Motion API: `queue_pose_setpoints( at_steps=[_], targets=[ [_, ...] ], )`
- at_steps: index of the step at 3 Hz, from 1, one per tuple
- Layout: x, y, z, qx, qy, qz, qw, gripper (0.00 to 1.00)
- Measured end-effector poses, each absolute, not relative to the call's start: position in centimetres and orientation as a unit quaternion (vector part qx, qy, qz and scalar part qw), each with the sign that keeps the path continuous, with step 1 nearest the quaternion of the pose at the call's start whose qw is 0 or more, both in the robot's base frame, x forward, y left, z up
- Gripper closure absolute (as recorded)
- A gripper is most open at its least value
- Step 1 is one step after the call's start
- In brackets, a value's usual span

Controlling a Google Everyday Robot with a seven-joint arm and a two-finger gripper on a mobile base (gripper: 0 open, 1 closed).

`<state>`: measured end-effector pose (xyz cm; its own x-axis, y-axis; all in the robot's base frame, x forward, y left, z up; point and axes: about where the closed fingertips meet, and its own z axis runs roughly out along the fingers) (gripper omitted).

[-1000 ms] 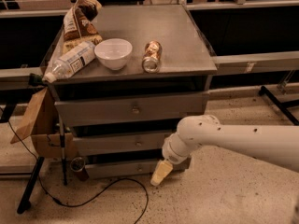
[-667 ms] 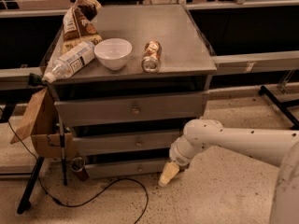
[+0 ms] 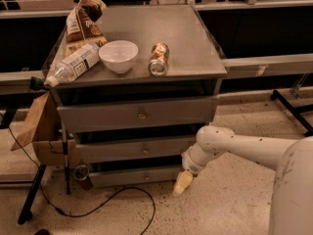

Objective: Open bottom drawer

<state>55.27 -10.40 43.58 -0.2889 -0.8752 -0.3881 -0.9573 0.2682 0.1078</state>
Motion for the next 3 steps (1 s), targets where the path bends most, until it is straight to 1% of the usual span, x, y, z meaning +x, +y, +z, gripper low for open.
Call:
queue_pose_setpoints(
  at_steps=[1, 2, 3],
  targets=[
    [56.1, -10.2, 41.3, -0.595, 0.775, 0.166, 0.13, 0.0],
    [58.4, -9.2, 36.5, -0.612, 0.76, 0.172, 0.134, 0.0],
    [60.8, -8.0, 30.3, -0.612, 0.761, 0.184, 0.115, 0.0]
  ],
)
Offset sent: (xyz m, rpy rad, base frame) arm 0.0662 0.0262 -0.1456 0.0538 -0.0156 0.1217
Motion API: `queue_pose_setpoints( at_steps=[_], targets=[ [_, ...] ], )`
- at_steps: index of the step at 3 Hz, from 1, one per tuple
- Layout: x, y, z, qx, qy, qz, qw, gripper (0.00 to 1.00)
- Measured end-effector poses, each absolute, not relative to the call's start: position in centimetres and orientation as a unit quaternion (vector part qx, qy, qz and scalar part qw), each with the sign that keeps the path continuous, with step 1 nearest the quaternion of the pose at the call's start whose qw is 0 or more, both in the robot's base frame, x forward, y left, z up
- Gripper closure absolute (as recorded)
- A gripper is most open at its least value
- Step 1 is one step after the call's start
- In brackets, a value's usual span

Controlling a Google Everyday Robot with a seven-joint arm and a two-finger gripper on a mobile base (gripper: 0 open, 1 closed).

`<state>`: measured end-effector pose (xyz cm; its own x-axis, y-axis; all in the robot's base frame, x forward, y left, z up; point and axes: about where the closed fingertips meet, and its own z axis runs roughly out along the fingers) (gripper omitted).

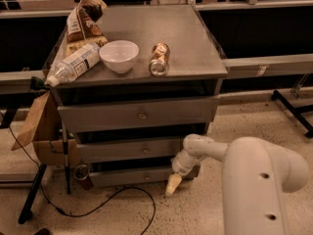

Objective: Open bottom drawer

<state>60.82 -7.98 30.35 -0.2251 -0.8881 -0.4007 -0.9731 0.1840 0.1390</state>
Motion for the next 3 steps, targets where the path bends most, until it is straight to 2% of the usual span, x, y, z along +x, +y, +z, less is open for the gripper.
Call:
queue_pose_setpoints(
  at_steps=[1, 3],
  targets=[
    [64.1, -6.26, 22.51, -0.6, 0.77, 0.192, 0.099, 0.0],
    [63.93, -5.88, 22.58, -0.61, 0.762, 0.19, 0.106, 0.0]
  ],
)
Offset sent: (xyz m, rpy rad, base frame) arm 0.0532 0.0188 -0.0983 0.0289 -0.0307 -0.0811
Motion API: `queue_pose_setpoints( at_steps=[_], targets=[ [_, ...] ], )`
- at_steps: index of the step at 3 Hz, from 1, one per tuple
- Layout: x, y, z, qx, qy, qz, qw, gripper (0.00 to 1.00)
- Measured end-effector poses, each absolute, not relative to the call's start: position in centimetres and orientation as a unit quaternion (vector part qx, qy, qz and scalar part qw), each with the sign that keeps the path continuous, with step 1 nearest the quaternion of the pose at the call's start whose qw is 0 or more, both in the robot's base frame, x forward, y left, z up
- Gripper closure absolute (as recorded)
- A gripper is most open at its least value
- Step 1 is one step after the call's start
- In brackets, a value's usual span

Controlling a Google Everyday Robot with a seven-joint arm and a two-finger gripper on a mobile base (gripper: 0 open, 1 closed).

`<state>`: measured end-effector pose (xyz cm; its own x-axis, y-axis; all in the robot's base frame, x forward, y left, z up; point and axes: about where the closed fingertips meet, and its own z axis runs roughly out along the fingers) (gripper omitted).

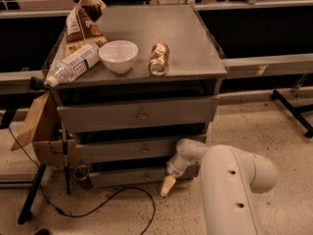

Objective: Open bottom drawer

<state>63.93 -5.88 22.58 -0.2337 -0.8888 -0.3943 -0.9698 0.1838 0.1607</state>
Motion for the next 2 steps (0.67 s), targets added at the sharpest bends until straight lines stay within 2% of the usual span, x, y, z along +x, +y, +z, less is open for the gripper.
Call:
queue_pose_setpoints(
  at_steps=[2],
  targets=[
    [64.2, -4.8, 20.8, -0.623, 0.746, 0.202, 0.119, 0.0]
  ],
)
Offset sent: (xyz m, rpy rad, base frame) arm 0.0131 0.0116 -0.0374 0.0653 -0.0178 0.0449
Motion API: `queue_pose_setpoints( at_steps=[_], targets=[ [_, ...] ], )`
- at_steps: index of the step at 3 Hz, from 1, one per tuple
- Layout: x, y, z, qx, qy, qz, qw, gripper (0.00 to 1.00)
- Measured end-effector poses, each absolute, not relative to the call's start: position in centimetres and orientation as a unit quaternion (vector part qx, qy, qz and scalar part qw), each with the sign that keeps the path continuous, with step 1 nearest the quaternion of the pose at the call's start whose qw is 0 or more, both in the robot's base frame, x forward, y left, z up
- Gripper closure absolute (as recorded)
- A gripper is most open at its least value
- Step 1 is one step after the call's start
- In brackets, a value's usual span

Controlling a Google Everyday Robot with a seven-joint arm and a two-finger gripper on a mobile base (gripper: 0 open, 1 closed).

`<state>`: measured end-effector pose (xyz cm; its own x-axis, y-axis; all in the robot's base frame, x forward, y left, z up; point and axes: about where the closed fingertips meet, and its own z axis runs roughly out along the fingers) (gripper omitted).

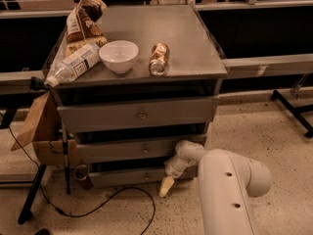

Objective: Open bottom drawer

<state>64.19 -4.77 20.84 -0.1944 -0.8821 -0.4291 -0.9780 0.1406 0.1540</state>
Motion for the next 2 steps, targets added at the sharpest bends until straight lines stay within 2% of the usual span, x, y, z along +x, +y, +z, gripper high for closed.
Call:
queue_pose_setpoints(
  at_steps=[1, 2],
  targets=[
    [64.49, -4.68, 19.24, -0.619, 0.743, 0.214, 0.139, 0.0],
    [64.48, -4.66, 18.91, -0.617, 0.743, 0.218, 0.141, 0.17]
  ],
)
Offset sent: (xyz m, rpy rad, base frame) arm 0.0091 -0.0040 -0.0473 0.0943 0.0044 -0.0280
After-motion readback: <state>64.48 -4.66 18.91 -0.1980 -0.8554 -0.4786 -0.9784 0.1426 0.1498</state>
